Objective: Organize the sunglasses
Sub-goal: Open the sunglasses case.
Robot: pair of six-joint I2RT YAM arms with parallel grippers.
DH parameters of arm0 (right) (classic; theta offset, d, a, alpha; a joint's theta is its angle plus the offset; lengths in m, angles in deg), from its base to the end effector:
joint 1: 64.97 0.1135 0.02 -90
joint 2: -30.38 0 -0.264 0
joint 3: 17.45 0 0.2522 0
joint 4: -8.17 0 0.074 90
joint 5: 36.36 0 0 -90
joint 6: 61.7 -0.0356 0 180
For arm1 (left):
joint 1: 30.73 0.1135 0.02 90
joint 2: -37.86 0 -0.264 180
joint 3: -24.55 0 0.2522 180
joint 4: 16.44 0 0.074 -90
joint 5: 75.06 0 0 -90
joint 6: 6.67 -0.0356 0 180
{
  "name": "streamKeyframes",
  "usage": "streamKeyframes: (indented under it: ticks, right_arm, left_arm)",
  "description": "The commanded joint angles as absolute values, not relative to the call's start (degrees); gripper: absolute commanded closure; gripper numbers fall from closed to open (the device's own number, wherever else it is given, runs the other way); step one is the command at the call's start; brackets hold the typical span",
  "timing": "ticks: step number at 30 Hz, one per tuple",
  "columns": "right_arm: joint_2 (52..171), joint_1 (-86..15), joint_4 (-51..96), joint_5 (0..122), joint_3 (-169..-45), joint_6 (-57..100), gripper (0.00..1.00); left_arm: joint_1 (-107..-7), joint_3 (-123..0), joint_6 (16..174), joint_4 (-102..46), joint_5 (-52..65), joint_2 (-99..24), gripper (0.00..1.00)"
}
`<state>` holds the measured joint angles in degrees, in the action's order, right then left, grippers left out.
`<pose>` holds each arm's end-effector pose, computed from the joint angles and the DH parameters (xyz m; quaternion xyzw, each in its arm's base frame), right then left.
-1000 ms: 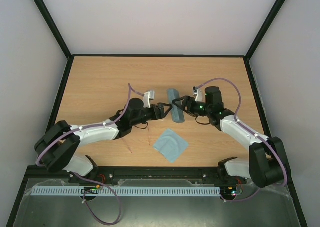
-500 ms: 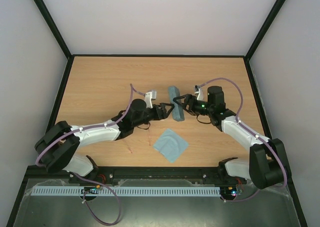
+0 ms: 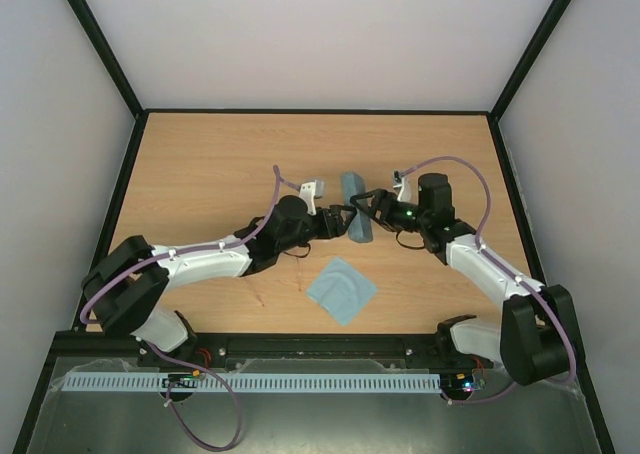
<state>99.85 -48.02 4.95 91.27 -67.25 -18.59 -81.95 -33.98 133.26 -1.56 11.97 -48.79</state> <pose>0.2452 0.0974 0.2469 0.0093 0.7823 0.5189 0.3444 0.2075 -0.2612 0.2331 0.0249 0.7834 -0.4923 0.3785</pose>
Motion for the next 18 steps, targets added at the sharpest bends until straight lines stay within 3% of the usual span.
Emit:
streamKeyframes:
  ticks: [1,13,18]
  right_arm:
    - [97.3,-47.8,5.1,92.7,-67.2,-17.8,0.59]
    - [94.8,-47.7,5.1,93.3,-67.5,-18.8,0.65]
    - [94.3,-47.8,5.3,93.3,-67.8,-19.1,0.66]
  left_arm:
    - [-82.6,-35.0,132.7,-4.5,15.5,-48.5,0.28]
    - [-82.6,-35.1,132.5,-7.3,18.5,-48.9,0.41]
    - [-82.5,-34.7,132.4,-7.6,19.3,-48.9,0.42]
